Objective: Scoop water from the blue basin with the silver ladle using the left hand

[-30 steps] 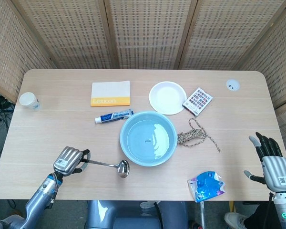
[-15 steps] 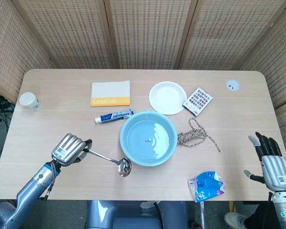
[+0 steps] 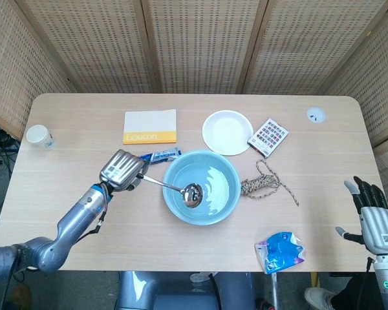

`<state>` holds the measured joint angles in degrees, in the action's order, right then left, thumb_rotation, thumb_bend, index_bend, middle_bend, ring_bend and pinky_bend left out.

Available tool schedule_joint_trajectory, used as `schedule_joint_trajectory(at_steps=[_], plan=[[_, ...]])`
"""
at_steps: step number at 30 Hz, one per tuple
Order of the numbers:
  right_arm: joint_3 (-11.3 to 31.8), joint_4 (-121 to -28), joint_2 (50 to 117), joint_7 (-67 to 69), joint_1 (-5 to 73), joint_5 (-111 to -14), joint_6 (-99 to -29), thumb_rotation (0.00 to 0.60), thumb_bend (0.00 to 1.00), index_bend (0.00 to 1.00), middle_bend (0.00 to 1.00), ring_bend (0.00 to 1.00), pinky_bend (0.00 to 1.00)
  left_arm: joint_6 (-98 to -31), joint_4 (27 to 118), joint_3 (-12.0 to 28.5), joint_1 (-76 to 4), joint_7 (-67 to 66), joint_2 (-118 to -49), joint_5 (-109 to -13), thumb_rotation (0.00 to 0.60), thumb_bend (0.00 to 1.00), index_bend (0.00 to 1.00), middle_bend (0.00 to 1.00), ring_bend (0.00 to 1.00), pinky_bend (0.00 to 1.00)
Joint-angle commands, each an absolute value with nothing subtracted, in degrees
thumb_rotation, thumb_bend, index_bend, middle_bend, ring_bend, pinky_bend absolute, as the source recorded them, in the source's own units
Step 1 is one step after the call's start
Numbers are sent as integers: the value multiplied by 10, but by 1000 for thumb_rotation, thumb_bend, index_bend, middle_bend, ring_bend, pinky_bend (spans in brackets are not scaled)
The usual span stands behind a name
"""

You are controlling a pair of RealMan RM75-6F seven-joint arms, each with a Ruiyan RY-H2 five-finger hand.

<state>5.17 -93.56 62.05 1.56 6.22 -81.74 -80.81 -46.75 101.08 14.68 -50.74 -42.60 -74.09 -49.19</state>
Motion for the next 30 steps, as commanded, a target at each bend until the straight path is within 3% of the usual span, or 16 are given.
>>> schedule_joint_trajectory(at_steps=[1,15,30], plan=[[55,-930,620,22,64,-808,-801,600,0,0,0,0,0,-446,963,152,-588,-488,-793,-390,600,834,995,929,988,1000],[61,-916,621,36,67,-787,-785,600,0,0,0,0,0,-451,828,113,-734,-578,-909,-247,600,841,1000,929,988,1000],[63,-911,617,53,68,-783,-779,600,0,0,0,0,0,-472,742,56,-807,-659,-981,-169,600,845,1000,929,988,1000]])
